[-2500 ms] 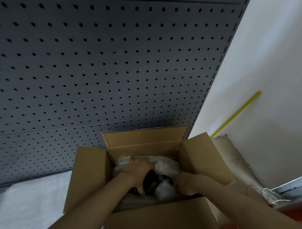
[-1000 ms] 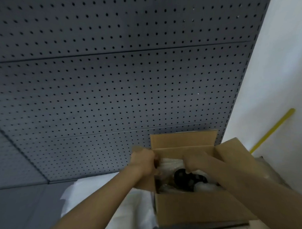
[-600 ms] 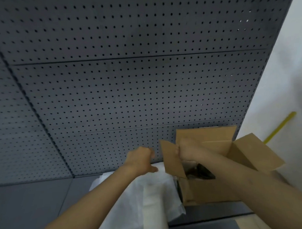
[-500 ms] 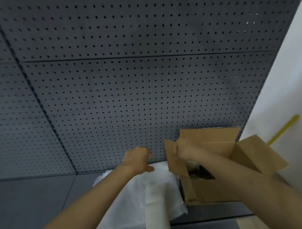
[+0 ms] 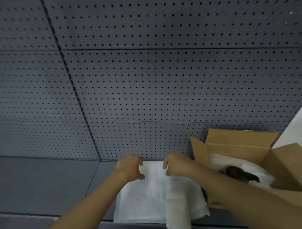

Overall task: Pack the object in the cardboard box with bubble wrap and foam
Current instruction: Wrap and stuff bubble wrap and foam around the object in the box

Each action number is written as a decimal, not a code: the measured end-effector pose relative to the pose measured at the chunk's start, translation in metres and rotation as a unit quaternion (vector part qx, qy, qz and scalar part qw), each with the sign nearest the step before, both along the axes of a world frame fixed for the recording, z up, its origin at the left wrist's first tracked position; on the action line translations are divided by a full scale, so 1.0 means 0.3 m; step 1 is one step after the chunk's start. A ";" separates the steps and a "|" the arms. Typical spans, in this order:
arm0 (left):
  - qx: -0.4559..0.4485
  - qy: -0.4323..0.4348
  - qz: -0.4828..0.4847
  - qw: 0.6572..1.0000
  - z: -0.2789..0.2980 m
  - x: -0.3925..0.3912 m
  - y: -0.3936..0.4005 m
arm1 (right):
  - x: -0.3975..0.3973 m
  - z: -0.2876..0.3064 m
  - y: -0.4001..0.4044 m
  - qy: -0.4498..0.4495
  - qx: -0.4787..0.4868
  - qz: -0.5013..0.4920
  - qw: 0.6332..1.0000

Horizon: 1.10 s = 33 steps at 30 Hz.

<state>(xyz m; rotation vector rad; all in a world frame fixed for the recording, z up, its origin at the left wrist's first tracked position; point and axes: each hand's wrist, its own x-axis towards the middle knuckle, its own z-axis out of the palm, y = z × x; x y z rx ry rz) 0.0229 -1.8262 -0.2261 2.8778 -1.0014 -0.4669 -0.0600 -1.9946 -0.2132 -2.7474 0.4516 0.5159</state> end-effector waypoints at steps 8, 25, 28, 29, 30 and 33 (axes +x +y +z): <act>0.028 0.032 -0.043 0.998 -0.069 0.142 0.131 | 0.058 -0.221 0.049 0.058 -0.003 -0.074 0.996; 0.076 0.114 -0.089 0.987 -0.238 0.186 0.140 | -0.060 -0.488 -0.040 0.187 0.036 -0.203 0.960; 0.079 0.123 -0.082 0.986 -0.249 0.183 0.142 | -0.061 -0.497 -0.014 0.157 0.036 -0.237 0.958; 0.081 0.124 -0.081 0.986 -0.250 0.182 0.143 | -0.060 -0.512 -0.014 0.145 0.046 -0.250 0.956; 0.082 0.125 -0.080 0.986 -0.251 0.181 0.143 | -0.063 -0.521 -0.012 0.135 0.060 -0.258 0.955; 0.078 0.125 -0.076 0.986 -0.256 0.181 0.141 | -0.074 -0.529 0.002 0.123 0.084 -0.265 0.953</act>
